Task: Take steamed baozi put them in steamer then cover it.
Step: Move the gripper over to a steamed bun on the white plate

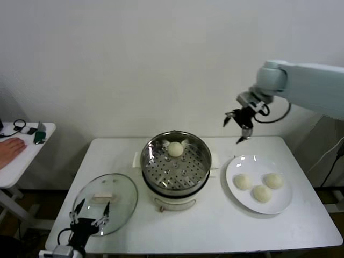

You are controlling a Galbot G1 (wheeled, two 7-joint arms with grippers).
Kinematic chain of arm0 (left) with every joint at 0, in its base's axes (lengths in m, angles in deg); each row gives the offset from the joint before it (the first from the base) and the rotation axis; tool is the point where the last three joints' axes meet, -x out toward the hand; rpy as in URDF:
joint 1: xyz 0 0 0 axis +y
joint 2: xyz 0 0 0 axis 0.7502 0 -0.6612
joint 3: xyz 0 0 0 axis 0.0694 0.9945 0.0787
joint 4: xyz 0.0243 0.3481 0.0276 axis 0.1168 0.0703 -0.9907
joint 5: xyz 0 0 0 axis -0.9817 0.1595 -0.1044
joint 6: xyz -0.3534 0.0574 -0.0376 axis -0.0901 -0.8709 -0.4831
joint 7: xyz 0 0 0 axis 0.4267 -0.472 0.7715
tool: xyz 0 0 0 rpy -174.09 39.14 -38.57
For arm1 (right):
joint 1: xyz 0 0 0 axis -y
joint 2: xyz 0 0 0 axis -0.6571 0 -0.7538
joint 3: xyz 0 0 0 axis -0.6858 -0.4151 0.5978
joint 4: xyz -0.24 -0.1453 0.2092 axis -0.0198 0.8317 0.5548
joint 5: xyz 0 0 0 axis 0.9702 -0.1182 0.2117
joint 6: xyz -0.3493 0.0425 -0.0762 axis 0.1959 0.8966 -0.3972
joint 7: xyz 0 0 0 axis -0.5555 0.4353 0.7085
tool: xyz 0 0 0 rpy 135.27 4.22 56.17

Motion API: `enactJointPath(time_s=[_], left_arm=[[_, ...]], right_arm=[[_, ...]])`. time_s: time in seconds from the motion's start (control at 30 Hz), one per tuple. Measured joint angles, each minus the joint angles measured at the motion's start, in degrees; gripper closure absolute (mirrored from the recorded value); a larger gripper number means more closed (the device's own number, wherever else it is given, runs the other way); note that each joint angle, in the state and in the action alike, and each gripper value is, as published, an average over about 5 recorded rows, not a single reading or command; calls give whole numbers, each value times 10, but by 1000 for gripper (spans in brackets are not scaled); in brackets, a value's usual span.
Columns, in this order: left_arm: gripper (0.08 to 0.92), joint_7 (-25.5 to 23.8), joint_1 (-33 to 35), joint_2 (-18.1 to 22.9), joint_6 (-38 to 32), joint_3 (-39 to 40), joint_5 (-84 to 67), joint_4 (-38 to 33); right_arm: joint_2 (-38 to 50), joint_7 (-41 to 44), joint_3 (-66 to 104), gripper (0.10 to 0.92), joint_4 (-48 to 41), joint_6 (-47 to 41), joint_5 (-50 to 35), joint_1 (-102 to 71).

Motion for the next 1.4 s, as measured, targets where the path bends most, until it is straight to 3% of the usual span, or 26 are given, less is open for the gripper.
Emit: enactJointPath(time_s=[0.4, 1.07, 1.27, 1.4], left_arm=[[177, -1, 0, 1, 2, -6, -1, 1], [177, -3, -8, 21, 10, -12, 2, -1], [177, -3, -8, 18, 10, -15, 1, -2], [177, -3, -8, 15, 10, -17, 0, -4]], right_arm=[[61, -55, 94, 203, 7, -115, 50, -167], [30, -78, 243, 208, -79, -142, 149, -364], [27, -83, 274, 312, -86, -143, 158, -389], [30, -82, 284, 336, -86, -141, 158, -394]])
